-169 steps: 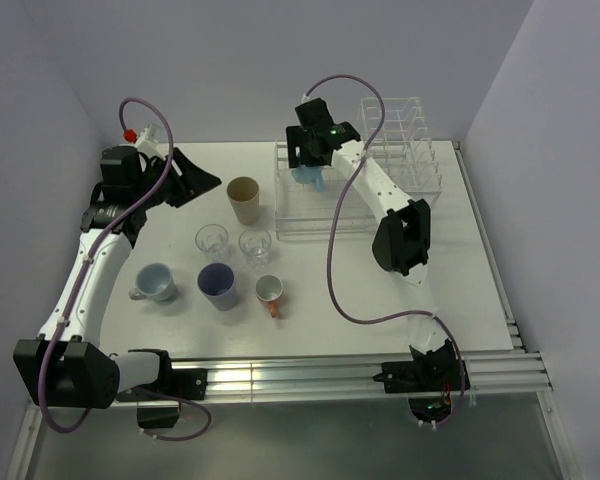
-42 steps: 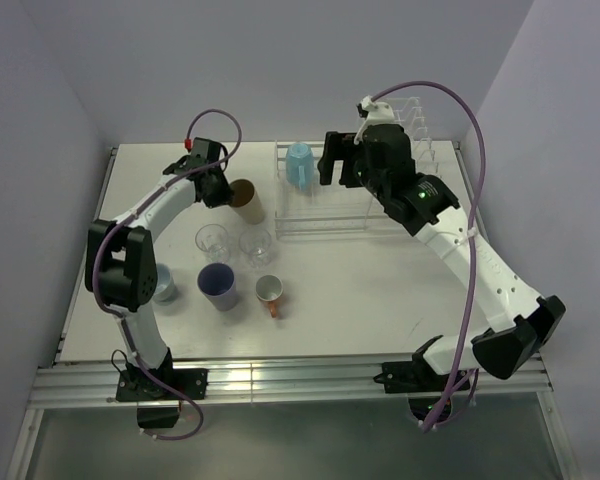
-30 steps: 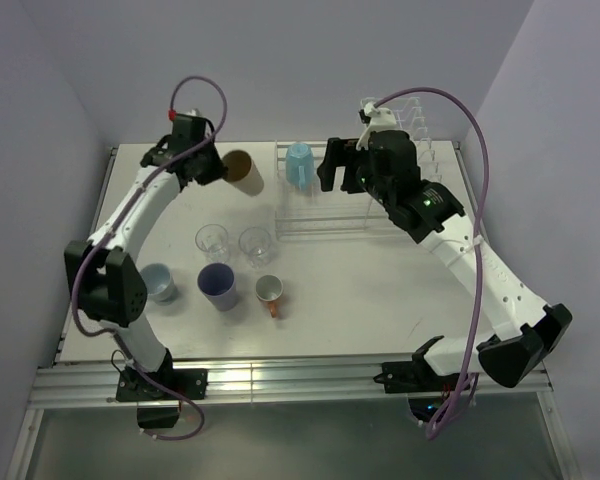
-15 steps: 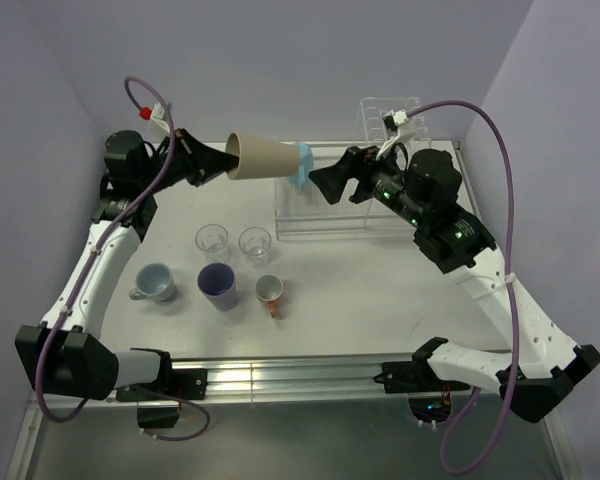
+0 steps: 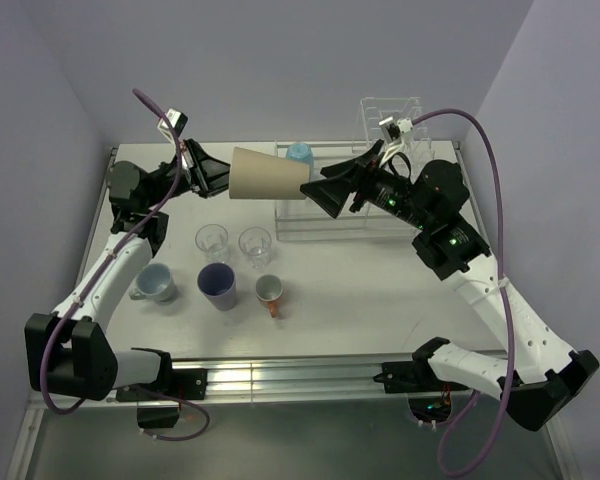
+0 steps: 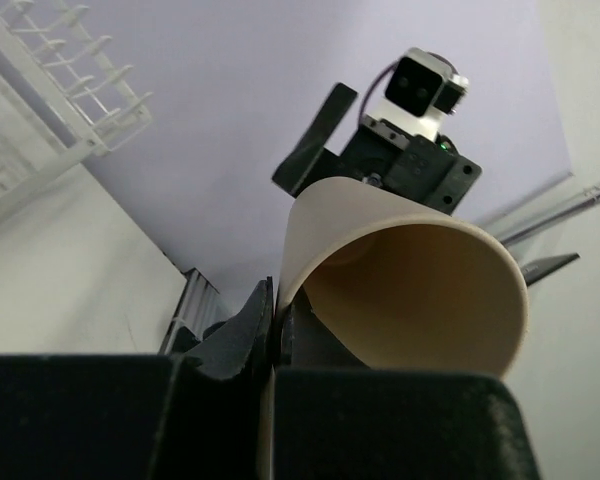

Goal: Load the cups into the dish rack

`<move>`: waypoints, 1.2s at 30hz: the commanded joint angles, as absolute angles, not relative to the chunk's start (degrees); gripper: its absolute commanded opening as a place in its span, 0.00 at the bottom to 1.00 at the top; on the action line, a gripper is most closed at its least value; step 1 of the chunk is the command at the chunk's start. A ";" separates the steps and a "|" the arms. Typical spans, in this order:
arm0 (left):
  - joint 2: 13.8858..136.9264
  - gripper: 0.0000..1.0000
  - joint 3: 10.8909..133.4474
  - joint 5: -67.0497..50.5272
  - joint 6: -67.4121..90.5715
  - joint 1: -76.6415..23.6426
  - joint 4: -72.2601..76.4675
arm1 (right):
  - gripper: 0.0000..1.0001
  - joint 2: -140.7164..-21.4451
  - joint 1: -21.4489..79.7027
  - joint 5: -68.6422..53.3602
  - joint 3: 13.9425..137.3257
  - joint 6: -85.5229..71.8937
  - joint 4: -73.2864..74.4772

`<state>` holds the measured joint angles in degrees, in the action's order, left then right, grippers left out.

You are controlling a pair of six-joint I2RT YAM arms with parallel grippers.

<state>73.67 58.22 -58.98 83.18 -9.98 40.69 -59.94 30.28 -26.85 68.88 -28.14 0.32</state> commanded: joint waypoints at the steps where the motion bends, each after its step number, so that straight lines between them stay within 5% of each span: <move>1: 73.39 0.00 57.39 -61.79 89.39 -10.98 53.88 | 0.99 -58.45 29.71 -32.78 67.77 -30.41 -7.82; 14: 75.15 0.00 59.85 -60.73 88.77 -13.36 53.88 | 0.98 -61.70 29.88 -39.99 66.53 -37.18 -16.52; 36: 77.34 0.00 60.47 -59.94 88.59 -14.15 54.32 | 0.88 -63.81 34.45 -35.60 68.55 -31.91 -8.61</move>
<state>77.32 58.17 -60.51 88.82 -13.85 50.50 -64.10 33.85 -36.25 67.05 -33.23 -8.36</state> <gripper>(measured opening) 0.050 0.892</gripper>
